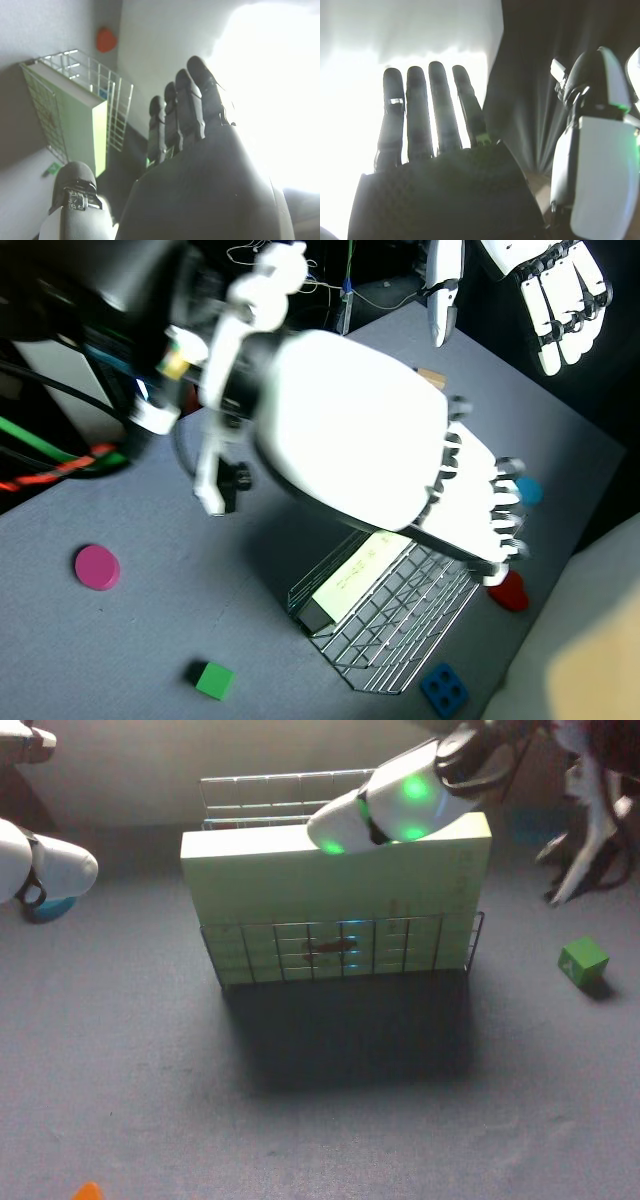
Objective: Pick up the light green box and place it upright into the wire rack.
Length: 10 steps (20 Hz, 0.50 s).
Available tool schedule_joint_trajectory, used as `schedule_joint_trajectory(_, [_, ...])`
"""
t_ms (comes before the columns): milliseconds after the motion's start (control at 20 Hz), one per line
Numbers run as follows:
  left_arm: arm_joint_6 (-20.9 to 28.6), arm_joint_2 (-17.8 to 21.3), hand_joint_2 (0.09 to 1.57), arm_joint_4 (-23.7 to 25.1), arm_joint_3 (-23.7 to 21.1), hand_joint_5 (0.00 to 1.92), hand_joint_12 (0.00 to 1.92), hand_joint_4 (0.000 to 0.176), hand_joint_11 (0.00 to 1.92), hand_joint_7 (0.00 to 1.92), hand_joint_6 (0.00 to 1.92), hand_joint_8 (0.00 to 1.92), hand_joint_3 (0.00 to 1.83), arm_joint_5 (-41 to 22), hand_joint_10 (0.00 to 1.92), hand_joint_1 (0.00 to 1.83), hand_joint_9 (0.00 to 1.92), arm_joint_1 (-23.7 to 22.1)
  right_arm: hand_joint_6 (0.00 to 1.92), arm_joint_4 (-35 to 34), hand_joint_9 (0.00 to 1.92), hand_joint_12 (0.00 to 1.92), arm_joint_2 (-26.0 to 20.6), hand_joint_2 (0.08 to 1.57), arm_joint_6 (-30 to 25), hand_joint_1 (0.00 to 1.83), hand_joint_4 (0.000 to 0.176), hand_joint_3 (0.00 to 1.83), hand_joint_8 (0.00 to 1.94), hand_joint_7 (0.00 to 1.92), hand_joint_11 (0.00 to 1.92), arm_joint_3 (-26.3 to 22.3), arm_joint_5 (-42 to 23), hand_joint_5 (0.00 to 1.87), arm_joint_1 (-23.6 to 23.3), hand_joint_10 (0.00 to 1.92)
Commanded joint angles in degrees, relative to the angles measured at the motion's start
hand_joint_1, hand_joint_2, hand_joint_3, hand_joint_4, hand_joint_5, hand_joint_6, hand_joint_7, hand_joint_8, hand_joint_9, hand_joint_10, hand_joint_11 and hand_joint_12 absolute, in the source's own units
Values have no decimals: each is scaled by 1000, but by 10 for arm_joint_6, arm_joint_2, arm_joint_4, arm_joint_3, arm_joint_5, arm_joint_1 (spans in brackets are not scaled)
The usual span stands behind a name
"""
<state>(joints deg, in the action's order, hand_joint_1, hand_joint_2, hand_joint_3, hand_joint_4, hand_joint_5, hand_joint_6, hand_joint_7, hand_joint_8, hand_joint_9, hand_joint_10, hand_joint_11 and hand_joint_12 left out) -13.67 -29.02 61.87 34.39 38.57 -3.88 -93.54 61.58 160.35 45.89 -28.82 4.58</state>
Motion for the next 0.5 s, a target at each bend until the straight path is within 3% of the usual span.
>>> schedule_joint_trajectory(0, [-1, 3, 1130, 37, 0, 198, 628, 0, 0, 197, 6, 5, 0, -23, 3, 147, 184, -7, 5, 52, 234, 759, -9, 921, -14, 346, 0, 0, 5, 263, 0, -19, -9, 219, 0, 5])
schedule_joint_trajectory(150, [-1, 3, 1130, 37, 0, 191, 608, 0, 0, 192, 1, 1, 0, -23, 0, 147, 180, -7, 6, 63, 261, 792, -46, 906, -19, 403, 0, 0, 7, 285, 0, -82, -58, 233, 4, 10])
schedule_joint_trajectory(300, [0, 3, 1129, 37, -1, 193, 608, 0, 0, 184, 2, 0, 0, -23, 0, 147, 173, -7, 11, 92, 325, 1004, -89, 909, -20, 432, 0, 0, 9, 356, 0, -154, -100, 286, 17, 16])
schedule_joint_trajectory(450, [0, 3, 1135, 37, -2, 200, 636, 0, 0, 213, 2, 7, 1, -21, 5, 154, 193, -8, 24, 95, 513, 1099, -122, 942, -21, 441, 0, 2, 12, 569, 112, -203, -120, 483, 31, 25])
